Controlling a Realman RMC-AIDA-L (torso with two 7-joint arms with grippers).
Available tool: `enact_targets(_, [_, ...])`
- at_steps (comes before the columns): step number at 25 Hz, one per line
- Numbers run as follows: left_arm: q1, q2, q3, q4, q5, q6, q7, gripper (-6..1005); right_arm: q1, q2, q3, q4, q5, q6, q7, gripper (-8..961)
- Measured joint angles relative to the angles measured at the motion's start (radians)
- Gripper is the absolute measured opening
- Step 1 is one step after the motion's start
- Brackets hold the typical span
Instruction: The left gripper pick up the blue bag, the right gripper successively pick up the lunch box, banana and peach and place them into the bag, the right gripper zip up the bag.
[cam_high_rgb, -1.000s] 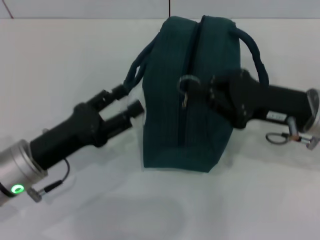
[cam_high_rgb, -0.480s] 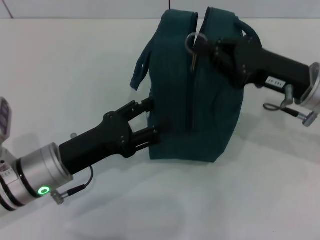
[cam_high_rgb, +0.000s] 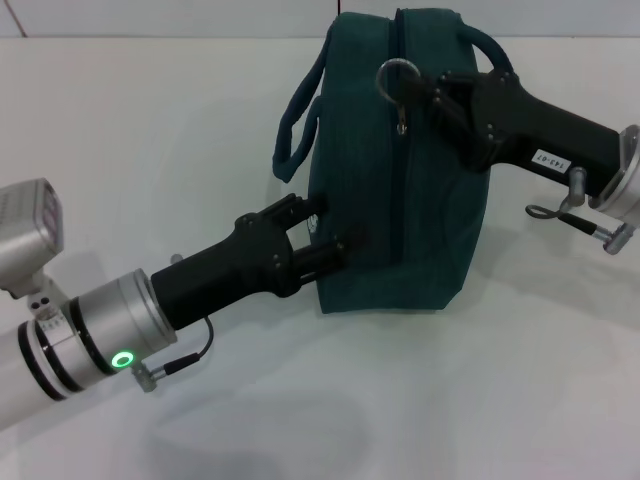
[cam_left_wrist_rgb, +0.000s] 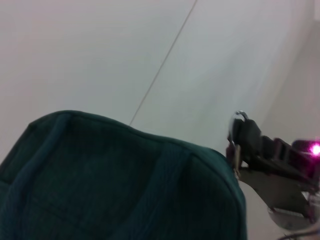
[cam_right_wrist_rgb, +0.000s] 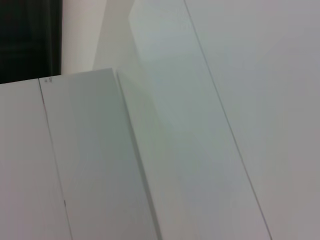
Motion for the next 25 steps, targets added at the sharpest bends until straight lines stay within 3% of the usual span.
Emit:
enact_targets(14, [-0.023,0.0,0.002,-0.028,-0.019,-0.051,0.027,722,-0.011,0.0,-0.007,0.002,0.002,0.001,-0.001,14])
enact_targets(25, [-0.024,0.0,0.003,-0.036,-0.019,-0.051,0.083,232,-0.008,0.001,0.002,0.014,0.009,0.004,0.002,14])
